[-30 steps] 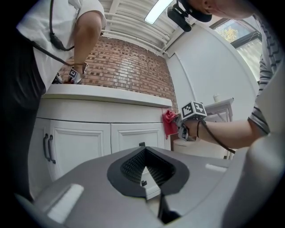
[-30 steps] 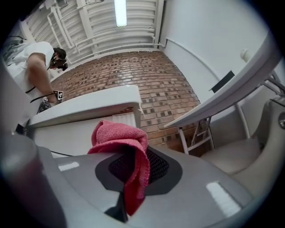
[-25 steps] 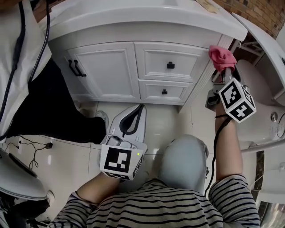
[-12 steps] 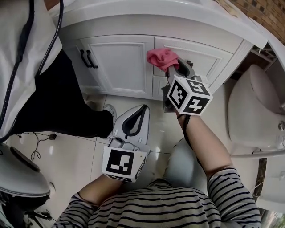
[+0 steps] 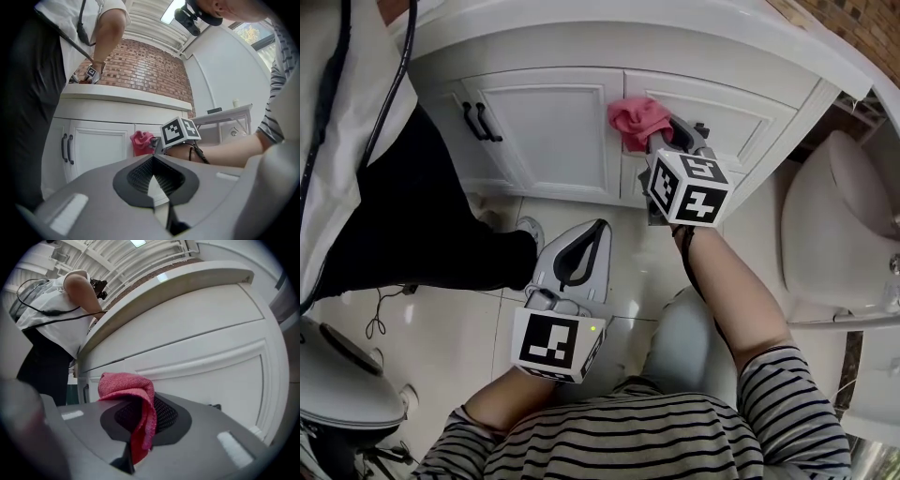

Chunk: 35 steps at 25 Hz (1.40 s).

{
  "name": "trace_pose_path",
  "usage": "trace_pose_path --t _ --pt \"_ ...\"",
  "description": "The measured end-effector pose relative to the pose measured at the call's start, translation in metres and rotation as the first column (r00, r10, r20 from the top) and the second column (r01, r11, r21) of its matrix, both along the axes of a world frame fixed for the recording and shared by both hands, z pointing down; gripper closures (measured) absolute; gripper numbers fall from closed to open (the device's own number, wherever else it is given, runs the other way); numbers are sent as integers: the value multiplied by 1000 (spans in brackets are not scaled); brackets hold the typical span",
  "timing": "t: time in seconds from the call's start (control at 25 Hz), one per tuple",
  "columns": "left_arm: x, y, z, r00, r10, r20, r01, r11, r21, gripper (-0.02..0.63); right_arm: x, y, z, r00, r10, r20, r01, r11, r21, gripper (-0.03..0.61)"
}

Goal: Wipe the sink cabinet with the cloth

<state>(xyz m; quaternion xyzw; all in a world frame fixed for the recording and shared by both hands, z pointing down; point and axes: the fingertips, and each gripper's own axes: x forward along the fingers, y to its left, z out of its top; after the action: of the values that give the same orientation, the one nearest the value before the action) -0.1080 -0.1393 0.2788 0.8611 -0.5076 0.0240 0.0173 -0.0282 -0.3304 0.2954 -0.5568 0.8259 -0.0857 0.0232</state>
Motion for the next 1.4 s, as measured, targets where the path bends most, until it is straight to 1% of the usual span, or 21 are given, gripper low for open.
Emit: trace_pose_path --t 0.24,0.36,0.6,0.72,0.92,1.0,1.08,1.16,1.24,1.4 --pt "12 2 -2 1000 14 12 -14 1000 6 614 60 4 0 995 104 4 -104 995 -14 537" --pt "22 5 -3 1000 22 21 -23 1000 9 612 76 10 -1 994 104 14 -104 995 -11 534" --pt "41 10 -6 998 41 40 -42 999 21 612 102 24 -4 993 117 -7 -116 993 29 534" --pt "49 11 -5 998 50 48 -51 998 23 614 125 27 -2 988 156 -3 -156 987 28 534" --pt "61 12 -4 996 65 60 -67 997 25 614 181 24 7 968 249 37 -248 969 -15 535" --pt "64 12 -4 996 66 60 -68 997 24 612 195 25 8 967 252 29 -252 968 -15 531" --pt "65 11 -5 996 66 57 -67 998 21 612 202 28 7 967 253 -1 -253 967 -1 532" --pt "65 11 -7 996 66 54 -67 997 25 614 214 31 9 961 276 -11 -276 961 1 532" --pt "64 12 -10 997 66 51 -68 997 32 613 230 33 14 950 311 3 -311 950 -17 534" --pt "61 16 -12 997 70 38 -71 997 35 613 268 38 20 916 401 26 -399 915 -60 534"
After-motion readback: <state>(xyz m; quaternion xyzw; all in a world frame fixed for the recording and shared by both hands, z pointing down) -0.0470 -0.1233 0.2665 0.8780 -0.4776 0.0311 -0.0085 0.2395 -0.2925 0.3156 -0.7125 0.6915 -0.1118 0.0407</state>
